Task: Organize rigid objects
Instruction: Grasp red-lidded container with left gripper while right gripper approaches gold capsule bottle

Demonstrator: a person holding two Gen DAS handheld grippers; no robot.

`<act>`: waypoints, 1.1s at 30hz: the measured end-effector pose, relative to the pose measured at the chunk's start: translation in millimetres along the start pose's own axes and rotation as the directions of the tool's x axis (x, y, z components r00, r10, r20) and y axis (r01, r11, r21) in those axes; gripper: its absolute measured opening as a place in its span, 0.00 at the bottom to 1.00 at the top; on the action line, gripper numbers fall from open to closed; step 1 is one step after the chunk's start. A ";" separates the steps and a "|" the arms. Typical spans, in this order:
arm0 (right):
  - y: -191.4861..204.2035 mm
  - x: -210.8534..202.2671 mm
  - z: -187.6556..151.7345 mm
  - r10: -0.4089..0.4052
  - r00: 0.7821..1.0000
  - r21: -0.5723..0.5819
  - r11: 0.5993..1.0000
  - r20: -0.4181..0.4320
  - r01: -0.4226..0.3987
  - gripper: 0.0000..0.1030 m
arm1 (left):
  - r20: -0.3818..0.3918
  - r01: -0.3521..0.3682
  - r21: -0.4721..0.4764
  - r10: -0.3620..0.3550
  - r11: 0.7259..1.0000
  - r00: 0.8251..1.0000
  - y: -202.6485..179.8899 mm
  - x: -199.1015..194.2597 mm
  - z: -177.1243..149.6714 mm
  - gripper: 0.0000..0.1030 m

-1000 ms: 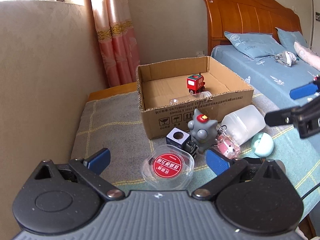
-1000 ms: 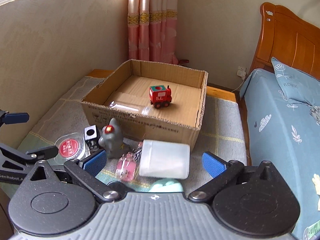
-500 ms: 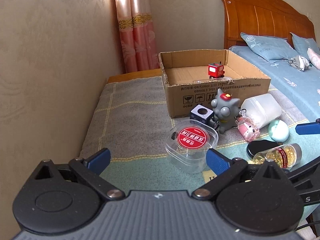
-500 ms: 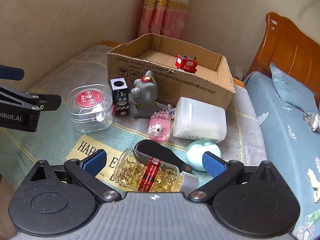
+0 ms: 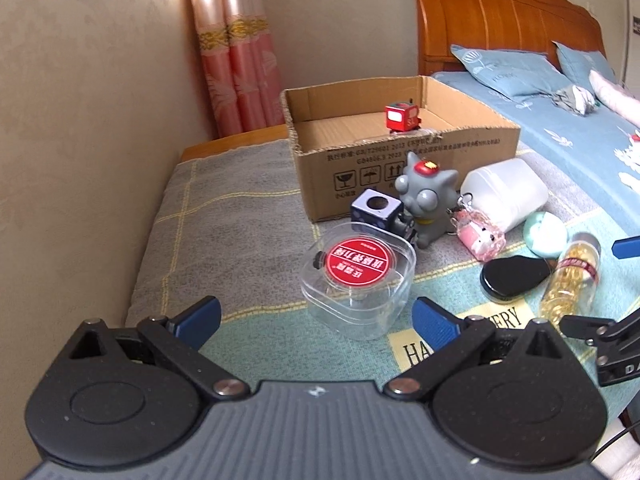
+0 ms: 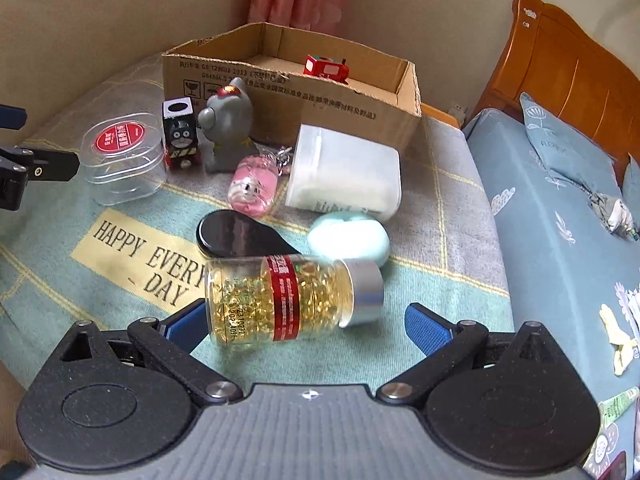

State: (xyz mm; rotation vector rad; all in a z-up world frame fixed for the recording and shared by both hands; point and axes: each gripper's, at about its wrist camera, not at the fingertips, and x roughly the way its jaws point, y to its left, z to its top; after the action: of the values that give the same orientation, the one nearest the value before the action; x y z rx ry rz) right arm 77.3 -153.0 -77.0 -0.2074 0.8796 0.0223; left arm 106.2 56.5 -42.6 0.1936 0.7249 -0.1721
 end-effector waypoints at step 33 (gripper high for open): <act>-30.8 12.0 -20.2 0.161 0.987 0.046 0.986 0.019 -0.162 1.00 | -0.072 0.237 0.263 -0.226 0.935 0.972 -25.9 50.4 11.5 0.97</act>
State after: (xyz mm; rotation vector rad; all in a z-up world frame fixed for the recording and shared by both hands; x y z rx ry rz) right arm 72.8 -187.7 -93.4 -0.0914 0.8793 0.1537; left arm 144.9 24.2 -71.0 0.3730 0.7624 -0.4954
